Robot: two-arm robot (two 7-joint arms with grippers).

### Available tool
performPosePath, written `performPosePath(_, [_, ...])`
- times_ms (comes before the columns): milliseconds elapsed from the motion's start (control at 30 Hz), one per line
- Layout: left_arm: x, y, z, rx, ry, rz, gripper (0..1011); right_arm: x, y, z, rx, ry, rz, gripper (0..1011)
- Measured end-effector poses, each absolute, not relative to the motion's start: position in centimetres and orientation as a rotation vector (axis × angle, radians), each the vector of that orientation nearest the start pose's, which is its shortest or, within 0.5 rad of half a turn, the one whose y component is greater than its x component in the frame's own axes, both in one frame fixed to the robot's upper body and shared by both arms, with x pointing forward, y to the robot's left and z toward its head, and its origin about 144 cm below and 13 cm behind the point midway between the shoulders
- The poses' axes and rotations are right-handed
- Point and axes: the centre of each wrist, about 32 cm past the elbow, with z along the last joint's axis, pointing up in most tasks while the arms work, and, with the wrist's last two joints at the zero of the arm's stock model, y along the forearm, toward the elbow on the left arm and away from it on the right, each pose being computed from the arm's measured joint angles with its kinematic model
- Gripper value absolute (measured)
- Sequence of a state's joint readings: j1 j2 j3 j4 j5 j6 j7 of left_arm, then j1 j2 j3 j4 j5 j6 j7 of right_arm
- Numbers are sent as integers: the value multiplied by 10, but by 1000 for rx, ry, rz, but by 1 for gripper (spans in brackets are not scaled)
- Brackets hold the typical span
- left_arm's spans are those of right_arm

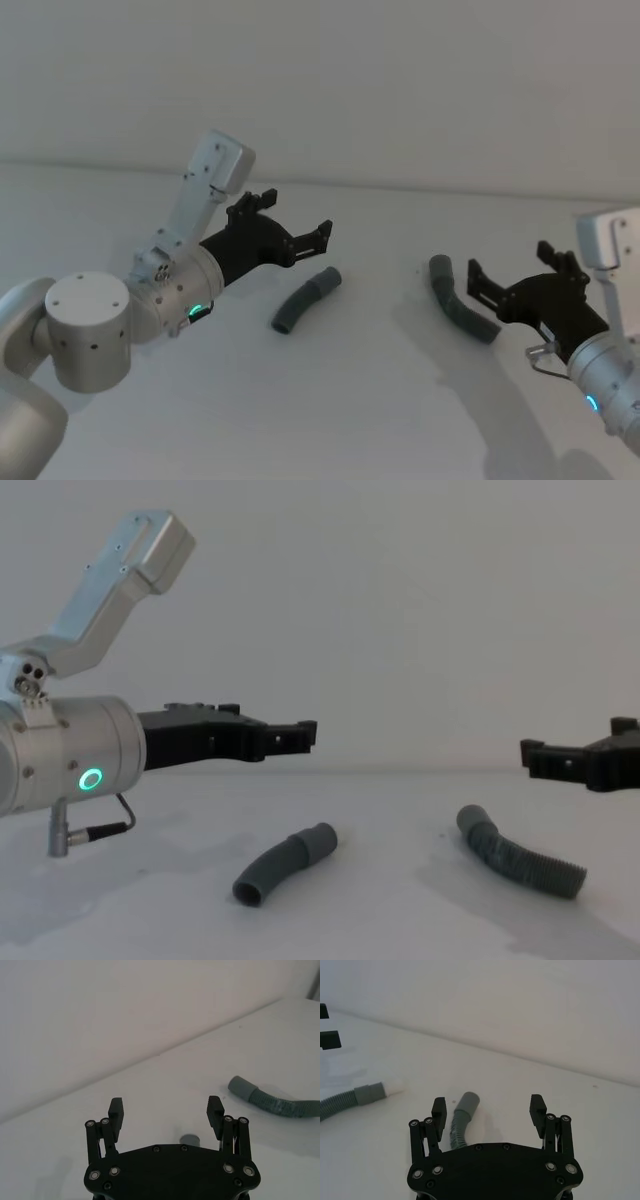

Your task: Use both hands to pick up one end of the pipe from the table, align the ends, and insert them.

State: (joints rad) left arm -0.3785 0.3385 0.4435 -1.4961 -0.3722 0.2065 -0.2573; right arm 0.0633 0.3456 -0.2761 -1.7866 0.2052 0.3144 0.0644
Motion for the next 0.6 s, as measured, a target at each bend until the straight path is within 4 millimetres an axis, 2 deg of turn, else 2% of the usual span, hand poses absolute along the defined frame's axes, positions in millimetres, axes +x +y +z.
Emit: performPosePath(600, [529,198,1221,204,101,914,1001,469,-209,1206,-285,28,-1166,1003])
